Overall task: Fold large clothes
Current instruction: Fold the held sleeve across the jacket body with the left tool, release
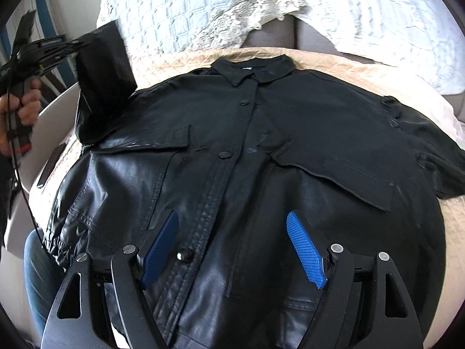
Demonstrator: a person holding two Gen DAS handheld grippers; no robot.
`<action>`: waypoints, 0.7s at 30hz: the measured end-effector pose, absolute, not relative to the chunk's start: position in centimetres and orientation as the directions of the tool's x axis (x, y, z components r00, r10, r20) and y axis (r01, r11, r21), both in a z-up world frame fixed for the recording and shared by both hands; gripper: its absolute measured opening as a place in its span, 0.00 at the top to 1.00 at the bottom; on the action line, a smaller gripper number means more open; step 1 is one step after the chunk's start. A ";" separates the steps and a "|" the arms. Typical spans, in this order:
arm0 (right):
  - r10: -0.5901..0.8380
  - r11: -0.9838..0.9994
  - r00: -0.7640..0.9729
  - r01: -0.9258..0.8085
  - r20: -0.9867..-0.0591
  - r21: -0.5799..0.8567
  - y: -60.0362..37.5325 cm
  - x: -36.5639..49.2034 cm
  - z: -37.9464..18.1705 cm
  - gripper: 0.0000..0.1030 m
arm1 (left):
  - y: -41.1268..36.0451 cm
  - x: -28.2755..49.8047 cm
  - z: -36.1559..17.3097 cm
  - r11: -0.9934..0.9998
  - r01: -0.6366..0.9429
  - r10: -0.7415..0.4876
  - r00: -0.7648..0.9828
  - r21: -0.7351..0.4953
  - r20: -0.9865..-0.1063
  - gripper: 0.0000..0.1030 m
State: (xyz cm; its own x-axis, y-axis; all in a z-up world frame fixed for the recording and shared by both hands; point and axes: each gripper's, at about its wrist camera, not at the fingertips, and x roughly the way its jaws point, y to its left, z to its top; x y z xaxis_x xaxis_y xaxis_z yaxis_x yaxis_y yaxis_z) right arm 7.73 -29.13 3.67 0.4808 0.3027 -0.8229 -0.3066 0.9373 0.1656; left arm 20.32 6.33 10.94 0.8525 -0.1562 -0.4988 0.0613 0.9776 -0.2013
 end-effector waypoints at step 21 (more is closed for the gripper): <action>0.492 0.870 0.423 -0.232 -0.761 0.434 -27.3 18.5 2.3 0.38 | 8.8 19.7 -1.6 0.984 -0.040 -0.107 0.638 -0.171 -0.763 0.59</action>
State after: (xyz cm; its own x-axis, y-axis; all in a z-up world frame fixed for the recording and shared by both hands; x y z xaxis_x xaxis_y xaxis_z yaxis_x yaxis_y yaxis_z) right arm 18.47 -27.27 2.26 0.4231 0.4922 -0.7607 -0.2316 0.8705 0.4343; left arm 19.66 8.80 -1.63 0.6378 -0.1068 -0.7628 -0.0402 0.9844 -0.1714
